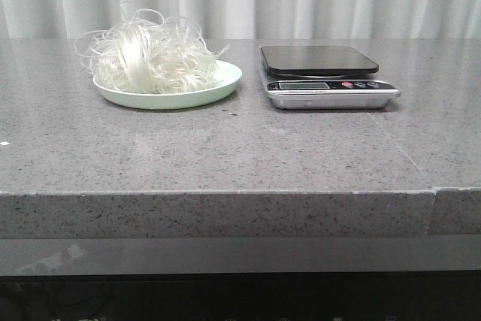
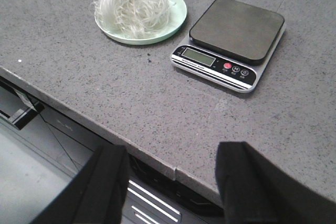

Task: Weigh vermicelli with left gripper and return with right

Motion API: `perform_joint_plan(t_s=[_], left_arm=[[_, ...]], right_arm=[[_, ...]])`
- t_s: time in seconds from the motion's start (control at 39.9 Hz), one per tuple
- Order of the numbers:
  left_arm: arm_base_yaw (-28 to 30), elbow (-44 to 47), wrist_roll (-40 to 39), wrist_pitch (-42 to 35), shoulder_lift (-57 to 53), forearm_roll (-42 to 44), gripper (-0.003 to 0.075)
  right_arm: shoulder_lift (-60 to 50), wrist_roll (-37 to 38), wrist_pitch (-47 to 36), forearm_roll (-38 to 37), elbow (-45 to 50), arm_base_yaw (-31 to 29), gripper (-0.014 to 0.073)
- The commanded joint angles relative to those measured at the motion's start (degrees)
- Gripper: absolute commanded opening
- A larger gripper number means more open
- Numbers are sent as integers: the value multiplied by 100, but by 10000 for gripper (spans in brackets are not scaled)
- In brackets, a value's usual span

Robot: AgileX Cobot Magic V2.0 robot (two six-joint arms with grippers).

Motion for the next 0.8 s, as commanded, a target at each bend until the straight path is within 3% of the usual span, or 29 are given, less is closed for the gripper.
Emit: perform_joint_plan(t_s=[0.0, 0.38, 0.68, 0.78], left_arm=[[-32, -128, -33, -461, 66, -52, 409], [-32, -128, -33, -461, 66, -52, 382], [-32, -115, -33, -461, 66, -52, 150], [-32, -115, -33, -461, 66, -52, 156]], right_arm=[[-383, -83, -241, 10, -24, -36, 491], [-730, -109, 72, 5, -24, -36, 466], [-730, -109, 114, 5, -24, -36, 171], [-730, -109, 114, 5, -24, -36, 157]])
